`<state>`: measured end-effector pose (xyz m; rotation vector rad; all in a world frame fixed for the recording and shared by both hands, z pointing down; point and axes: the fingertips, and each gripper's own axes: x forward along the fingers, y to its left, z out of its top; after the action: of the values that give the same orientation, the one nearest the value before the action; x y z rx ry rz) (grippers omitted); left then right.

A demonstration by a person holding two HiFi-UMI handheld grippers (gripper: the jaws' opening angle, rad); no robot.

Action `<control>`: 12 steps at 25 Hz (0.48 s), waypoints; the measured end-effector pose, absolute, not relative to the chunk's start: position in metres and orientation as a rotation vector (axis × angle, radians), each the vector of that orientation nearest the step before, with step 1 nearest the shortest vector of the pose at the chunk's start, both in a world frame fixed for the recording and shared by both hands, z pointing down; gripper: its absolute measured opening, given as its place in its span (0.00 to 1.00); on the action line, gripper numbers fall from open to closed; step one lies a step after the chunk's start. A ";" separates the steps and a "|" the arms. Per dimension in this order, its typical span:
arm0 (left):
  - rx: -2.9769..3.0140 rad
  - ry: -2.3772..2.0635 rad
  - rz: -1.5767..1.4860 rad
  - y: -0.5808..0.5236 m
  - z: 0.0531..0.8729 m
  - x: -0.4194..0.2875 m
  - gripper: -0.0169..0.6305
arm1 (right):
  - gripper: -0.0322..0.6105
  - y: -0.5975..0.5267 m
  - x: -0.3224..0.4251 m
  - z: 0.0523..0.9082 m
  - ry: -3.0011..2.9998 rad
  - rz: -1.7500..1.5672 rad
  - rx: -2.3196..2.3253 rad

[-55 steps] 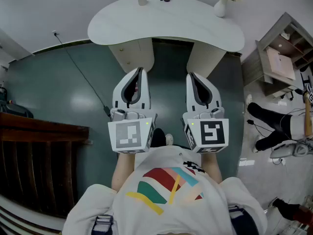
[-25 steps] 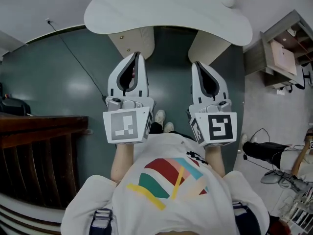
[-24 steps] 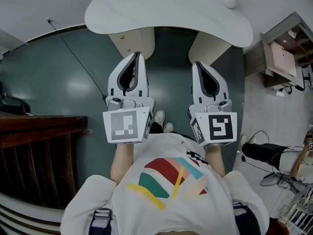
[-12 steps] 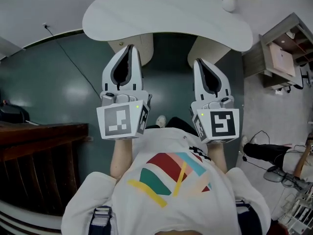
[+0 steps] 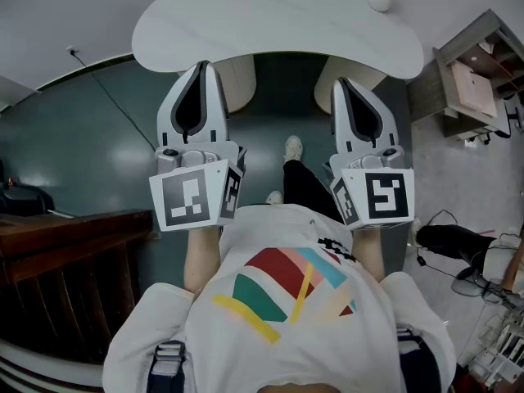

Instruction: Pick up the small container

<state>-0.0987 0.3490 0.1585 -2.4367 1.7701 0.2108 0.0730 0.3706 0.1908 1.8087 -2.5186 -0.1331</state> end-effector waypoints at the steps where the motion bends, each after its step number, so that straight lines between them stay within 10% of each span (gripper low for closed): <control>1: -2.435 1.765 0.210 0.347 0.158 -0.098 0.05 | 0.07 0.367 0.075 0.189 -2.520 -0.138 1.820; 12: -2.426 1.763 0.152 0.316 0.170 -0.083 0.05 | 0.07 0.331 0.096 0.189 -2.533 -0.149 1.884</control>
<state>-0.0832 0.3158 0.1703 -2.4264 1.7633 0.1517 0.0964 0.3310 0.1892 1.8836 -2.5326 -0.1491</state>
